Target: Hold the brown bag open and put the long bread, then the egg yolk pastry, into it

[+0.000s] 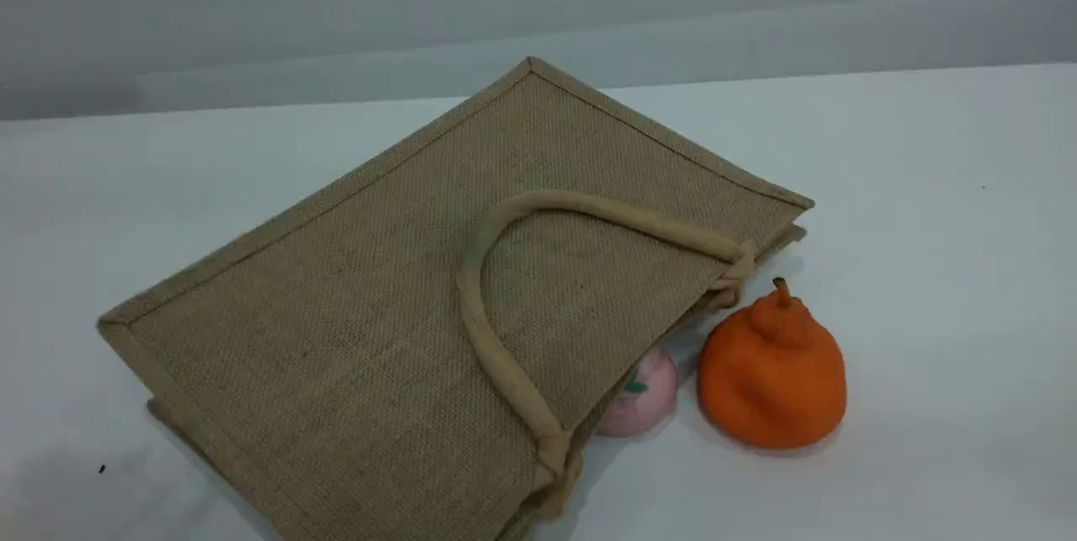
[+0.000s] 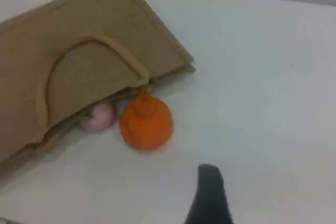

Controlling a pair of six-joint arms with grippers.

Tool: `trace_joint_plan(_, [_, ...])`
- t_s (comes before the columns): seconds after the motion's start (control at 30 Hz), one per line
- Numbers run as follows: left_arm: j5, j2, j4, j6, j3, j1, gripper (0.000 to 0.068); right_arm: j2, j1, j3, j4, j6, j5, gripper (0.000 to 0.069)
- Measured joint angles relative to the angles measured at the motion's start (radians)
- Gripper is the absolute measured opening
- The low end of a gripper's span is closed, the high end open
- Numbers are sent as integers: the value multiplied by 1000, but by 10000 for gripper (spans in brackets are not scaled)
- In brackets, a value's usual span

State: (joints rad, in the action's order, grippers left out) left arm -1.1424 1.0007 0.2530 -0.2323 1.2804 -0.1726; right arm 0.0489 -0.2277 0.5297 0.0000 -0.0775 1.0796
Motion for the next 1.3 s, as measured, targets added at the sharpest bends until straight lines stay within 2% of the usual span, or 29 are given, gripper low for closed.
trace_joint_plan(0.1, [33,-135,-31,45,-132,0,449,-19,0,-19,0,1,-12,482])
trace_joint_plan(0.27, [21,-386,-79,124,-322,0,449,-18,0,-23,0,2,-19,482])
trace_joint_plan(0.47, [24,-674,-91,129,-499,0,449,-18,0,-23,0,3,-17,482])
trace_joint_plan(0.63, [25,-846,-161,222,-621,0,449,-18,0,-23,0,5,-16,482])
trace_joint_plan(0.7, [25,-880,-197,249,-653,0,449,-18,0,-23,0,5,-16,482])
trace_joint_plan(0.87, [27,-888,-275,243,-727,0,443,-18,0,-23,0,4,-15,482])
trace_joint_plan(1.2, [69,-887,-280,242,-777,0,397,-18,5,-23,0,4,-15,482])
trace_joint_plan(1.3, [69,-887,-280,242,-777,0,397,-18,64,-23,0,4,-15,482])
